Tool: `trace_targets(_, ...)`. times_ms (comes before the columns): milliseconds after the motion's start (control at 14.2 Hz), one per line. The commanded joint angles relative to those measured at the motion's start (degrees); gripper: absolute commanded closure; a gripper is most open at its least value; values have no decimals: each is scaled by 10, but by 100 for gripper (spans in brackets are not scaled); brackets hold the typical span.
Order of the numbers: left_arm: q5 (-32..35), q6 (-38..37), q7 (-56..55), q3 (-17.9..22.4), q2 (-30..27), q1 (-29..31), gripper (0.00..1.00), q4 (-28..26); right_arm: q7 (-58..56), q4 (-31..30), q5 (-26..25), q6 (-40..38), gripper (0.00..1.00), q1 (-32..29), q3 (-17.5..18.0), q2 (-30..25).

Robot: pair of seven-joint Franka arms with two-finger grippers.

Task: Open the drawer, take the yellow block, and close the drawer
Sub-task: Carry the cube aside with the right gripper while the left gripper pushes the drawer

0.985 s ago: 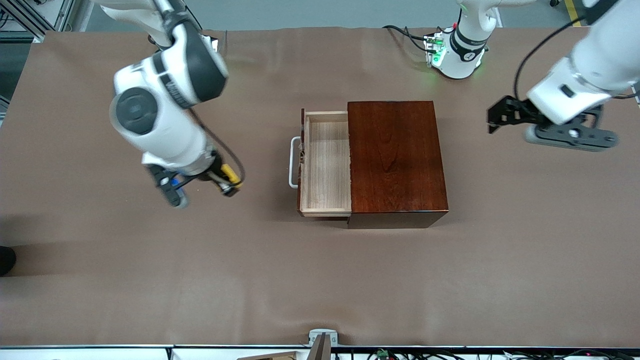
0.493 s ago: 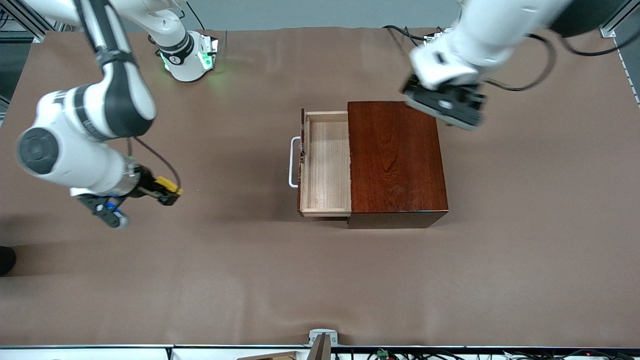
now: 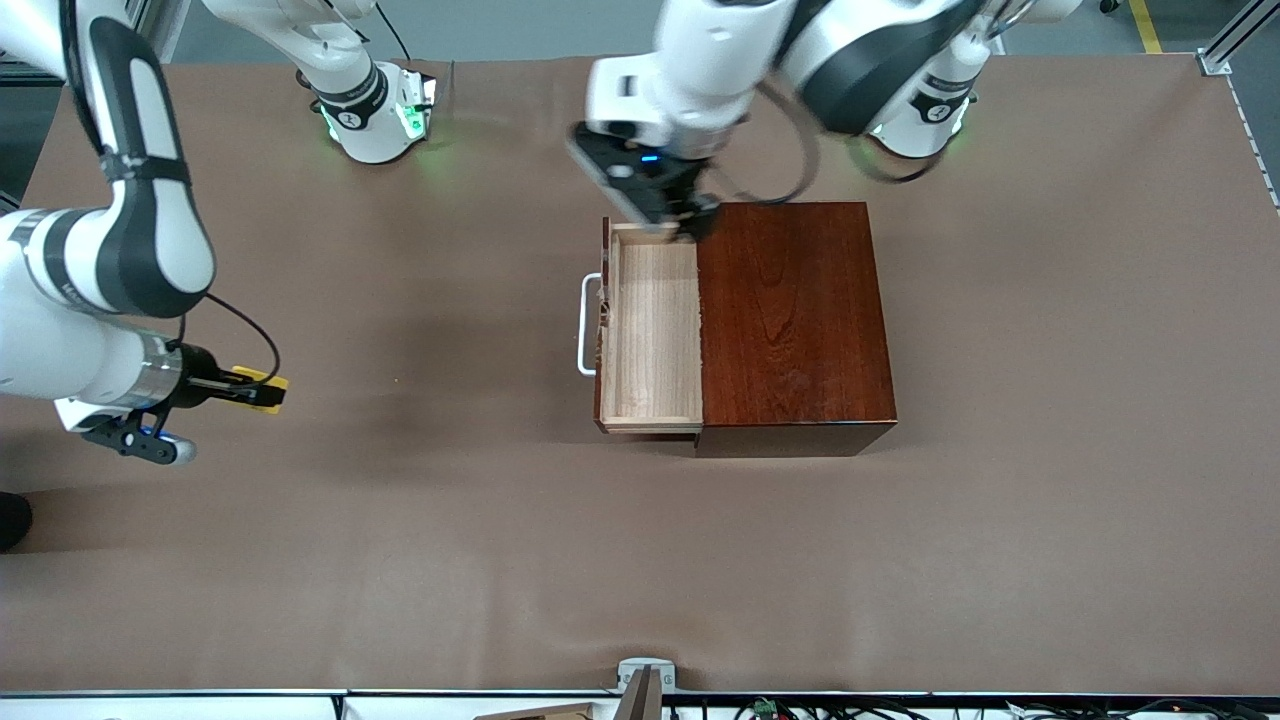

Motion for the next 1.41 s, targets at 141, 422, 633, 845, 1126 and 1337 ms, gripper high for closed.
trace_targets(141, 77, 131, 92, 6, 124, -75, 0, 49, -111, -3, -8, 42, 100, -47, 10, 41)
trace_targets(422, 127, 162, 183, 67, 178, -131, 0, 58, -135, -14, -39, 115, 100, -55, 10, 83)
trace_targets(633, 127, 181, 269, 149, 197, -175, 0, 58, -133, -55, -39, 220, 100, -53, 10, 103)
trace_targets(845, 127, 190, 310, 154, 212, -176, 0, 60, -126, -55, -39, 261, 100, -52, 10, 134)
trace_targets(1126, 119, 166, 313, 154, 207, -173, 0, 57, -117, -54, -38, 290, 100, -50, 10, 159)
trace_targets(1337, 122, 122, 312, 154, 201, -169, 0, 58, -118, -53, -38, 288, 62, -47, 10, 161)
